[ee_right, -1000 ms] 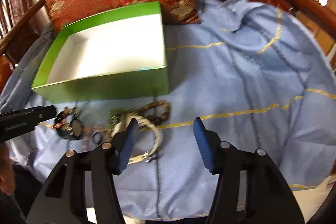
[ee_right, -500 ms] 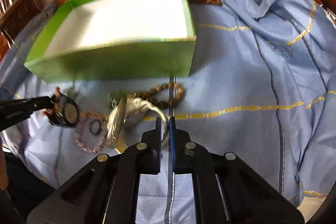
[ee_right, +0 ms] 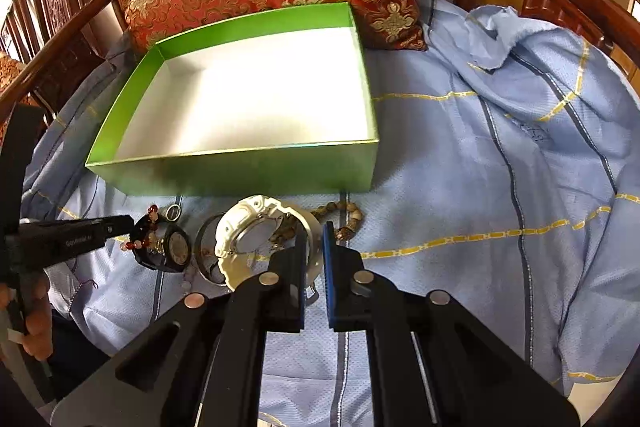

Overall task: Organize jewelry
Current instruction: 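Grasp the black watch with the left tool while the right tool grasps the white watch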

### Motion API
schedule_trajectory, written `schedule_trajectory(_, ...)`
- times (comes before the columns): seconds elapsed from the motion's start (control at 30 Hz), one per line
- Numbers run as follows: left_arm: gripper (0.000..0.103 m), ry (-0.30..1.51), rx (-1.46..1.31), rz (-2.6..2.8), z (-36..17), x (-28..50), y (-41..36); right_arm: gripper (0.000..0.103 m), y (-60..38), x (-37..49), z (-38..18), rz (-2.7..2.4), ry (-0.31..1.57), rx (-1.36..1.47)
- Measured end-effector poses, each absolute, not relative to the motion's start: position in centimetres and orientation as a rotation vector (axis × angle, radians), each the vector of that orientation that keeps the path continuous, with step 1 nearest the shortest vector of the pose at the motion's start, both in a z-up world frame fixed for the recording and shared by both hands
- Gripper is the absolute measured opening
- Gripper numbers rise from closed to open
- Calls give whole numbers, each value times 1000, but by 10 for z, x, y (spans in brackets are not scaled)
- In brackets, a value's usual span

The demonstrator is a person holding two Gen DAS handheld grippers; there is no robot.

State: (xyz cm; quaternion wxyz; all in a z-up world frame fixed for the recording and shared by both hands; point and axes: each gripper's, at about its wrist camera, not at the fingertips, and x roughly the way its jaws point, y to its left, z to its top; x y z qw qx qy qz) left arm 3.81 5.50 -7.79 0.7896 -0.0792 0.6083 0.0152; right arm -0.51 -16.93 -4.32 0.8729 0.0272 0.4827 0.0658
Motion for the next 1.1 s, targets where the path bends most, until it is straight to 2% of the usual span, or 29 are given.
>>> schedule_trajectory(0.07, 17, 1310, -185, 41, -79, 39, 59, 9, -167, -6, -48, 142, 1023, 57)
schedule_trajectory(0.17, 11, 1315, -205, 125, -83, 42, 74, 9, -168, -8, -54, 138, 1035, 58)
schedule_trajectory(0.3, 12, 1320, -261, 173, -84, 42, 93, 9, -171, -9, -57, 131, 1041, 64)
schedule_trajectory(0.53, 16, 1365, -232, 27, -88, 38, 76, 9, -176, -6, -62, 89, 1050, 52)
schedule_trajectory(0.57, 17, 1374, -236, 21, -90, 39, 75, 10, -178, -6, -62, 77, 1049, 50)
schedule_trajectory(0.63, 27, 1394, -248, 13, -93, 37, 79, 14, -184, -5, -60, 52, 1041, 59)
schedule_trajectory(0.73, 36, 1395, -270, 2, -93, 37, 87, 16, -191, -5, -57, 56, 1039, 89)
schedule_trajectory(0.87, 36, 1410, -328, -28, -99, 30, 99, 17, -188, -6, -54, 66, 1034, 85)
schedule_trajectory(1.0, 30, 1409, -404, -21, -111, 29, 105, 17, -180, -5, -56, 86, 1039, 75)
schedule_trajectory(1.07, 22, 1383, -422, -32, -108, 25, 100, 17, -177, -6, -59, 92, 1045, 69)
schedule_trajectory(1.1, 9, 1376, -425, -46, -108, 29, 98, 17, -176, -6, -60, 92, 1046, 68)
